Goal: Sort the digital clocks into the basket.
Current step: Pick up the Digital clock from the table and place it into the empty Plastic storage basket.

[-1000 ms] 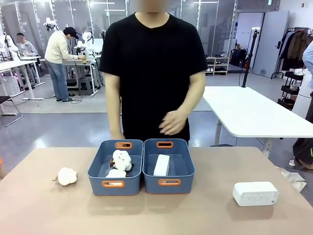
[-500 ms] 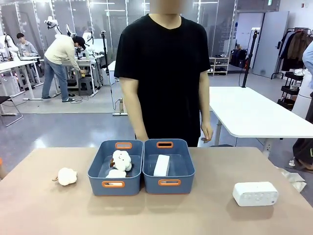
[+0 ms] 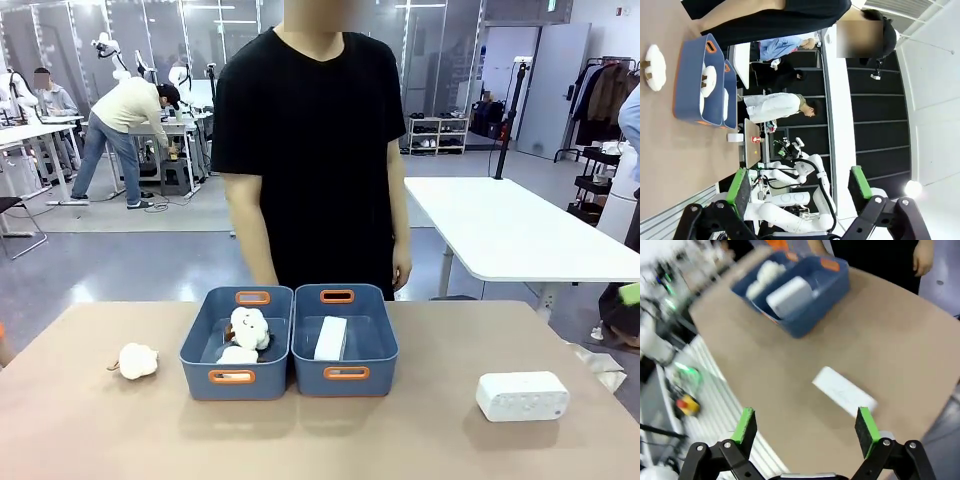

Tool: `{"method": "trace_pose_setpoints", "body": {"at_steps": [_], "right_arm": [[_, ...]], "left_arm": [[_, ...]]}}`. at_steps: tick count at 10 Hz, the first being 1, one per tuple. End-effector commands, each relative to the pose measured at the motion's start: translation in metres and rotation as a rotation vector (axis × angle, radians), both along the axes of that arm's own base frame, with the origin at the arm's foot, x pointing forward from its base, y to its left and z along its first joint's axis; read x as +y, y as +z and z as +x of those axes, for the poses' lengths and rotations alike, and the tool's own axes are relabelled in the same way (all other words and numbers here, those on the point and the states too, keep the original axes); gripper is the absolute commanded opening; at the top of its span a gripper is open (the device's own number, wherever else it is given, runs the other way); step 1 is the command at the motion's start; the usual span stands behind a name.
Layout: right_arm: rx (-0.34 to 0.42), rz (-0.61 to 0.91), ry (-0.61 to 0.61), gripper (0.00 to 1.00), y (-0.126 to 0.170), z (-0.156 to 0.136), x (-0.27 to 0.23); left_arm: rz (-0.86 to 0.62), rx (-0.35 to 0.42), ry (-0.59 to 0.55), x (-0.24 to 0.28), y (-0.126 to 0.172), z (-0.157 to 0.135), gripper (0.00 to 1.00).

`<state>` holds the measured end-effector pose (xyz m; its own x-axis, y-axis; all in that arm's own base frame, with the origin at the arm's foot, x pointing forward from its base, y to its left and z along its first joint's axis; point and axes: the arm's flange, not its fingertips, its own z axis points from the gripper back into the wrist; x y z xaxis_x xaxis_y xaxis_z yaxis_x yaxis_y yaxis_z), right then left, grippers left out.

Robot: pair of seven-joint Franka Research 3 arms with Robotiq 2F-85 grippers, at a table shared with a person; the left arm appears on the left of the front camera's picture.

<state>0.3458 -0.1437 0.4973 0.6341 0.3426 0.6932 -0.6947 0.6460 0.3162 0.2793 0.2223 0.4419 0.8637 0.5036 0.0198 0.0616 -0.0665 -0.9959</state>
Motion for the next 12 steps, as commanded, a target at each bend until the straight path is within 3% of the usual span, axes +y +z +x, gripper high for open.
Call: {"method": "trace_pose_setpoints", "body": {"at_steps": [1, 2, 3, 4, 6, 7, 8, 9, 10, 12], "right_arm": [[-0.404, -0.652, 0.103, 1.00, -0.034, 0.000, 0.035], [-0.406, -0.743, 0.207, 1.00, -0.043, 0.007, 0.046], [-0.361, -0.734, 0.275, 1.00, -0.046, 0.004, 0.054], [-0.113, -0.295, 0.134, 1.00, -0.020, 0.012, 0.036], [-0.113, -0.295, 0.134, 1.00, -0.020, 0.012, 0.036], [-0.158, -0.397, 0.194, 1.00, -0.032, 0.010, 0.046], [-0.320, -0.447, 0.467, 1.00, -0.041, 0.012, 0.063], [-0.379, -0.389, 0.586, 1.00, -0.045, 0.025, 0.070], [-0.392, -0.455, 0.655, 1.00, -0.055, 0.044, 0.077], [-0.299, -0.584, 0.641, 1.00, -0.090, 0.073, 0.104]], "left_arm": [[0.010, -0.015, 0.014, 0.001, 0.001, 0.002, 1.00], [0.010, -0.015, 0.014, 0.001, 0.001, 0.002, 1.00], [0.010, -0.015, 0.014, 0.001, 0.001, 0.002, 1.00], [0.010, -0.015, 0.014, 0.001, 0.001, 0.002, 1.00], [0.010, -0.015, 0.014, 0.001, 0.001, 0.002, 1.00], [0.010, -0.015, 0.014, 0.001, 0.001, 0.002, 1.00], [0.010, -0.015, 0.014, 0.001, 0.001, 0.002, 1.00], [0.010, -0.015, 0.014, 0.001, 0.001, 0.002, 1.00], [0.010, -0.015, 0.014, 0.001, 0.001, 0.002, 1.00], [0.010, -0.015, 0.014, 0.001, 0.001, 0.002, 1.00]]}}
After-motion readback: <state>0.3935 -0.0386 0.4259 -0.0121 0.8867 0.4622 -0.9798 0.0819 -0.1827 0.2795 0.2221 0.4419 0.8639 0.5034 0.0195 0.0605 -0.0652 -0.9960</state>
